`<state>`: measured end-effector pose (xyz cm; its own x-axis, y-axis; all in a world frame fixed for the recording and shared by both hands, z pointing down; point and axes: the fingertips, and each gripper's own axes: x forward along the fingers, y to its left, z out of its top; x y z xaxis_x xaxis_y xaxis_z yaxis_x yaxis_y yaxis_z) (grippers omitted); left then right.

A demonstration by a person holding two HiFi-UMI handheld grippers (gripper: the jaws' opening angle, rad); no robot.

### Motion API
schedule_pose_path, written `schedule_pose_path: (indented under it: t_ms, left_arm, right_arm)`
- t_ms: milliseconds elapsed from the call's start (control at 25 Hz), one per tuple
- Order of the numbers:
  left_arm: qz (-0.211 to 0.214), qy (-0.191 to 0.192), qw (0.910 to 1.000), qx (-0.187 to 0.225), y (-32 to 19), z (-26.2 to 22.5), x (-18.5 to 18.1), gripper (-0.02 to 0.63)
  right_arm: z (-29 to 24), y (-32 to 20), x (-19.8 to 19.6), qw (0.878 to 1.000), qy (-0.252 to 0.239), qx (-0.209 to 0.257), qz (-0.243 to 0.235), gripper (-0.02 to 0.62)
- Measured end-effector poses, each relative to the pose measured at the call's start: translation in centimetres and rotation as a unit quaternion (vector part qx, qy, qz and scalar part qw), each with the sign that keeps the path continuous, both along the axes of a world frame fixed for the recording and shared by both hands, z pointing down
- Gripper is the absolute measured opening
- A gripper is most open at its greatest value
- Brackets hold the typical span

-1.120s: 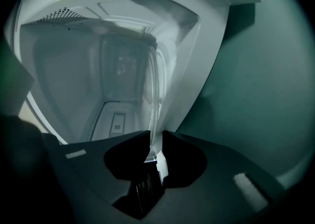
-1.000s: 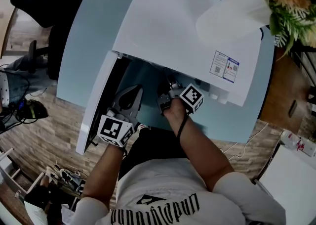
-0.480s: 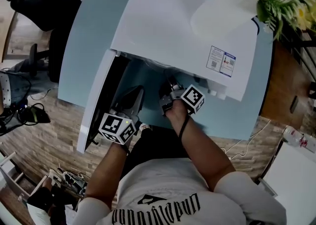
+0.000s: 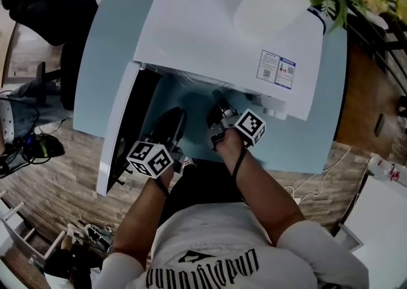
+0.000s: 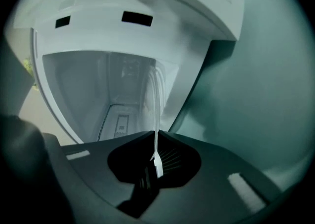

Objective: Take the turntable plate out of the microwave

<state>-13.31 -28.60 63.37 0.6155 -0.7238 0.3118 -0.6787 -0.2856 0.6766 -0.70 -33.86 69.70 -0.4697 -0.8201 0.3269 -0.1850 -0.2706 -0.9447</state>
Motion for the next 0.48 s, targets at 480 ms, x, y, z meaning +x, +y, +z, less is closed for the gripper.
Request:
schedule_pose_path:
  t_ms: [480]
  left_arm:
    - [-0.056,0.122,0.9867,-0.092,0.0,3.6,1.1,0.206]
  right_arm:
    - [-0.6,3.7,1.4,1.000,-0.001,-0.004,-0.007,0.020]
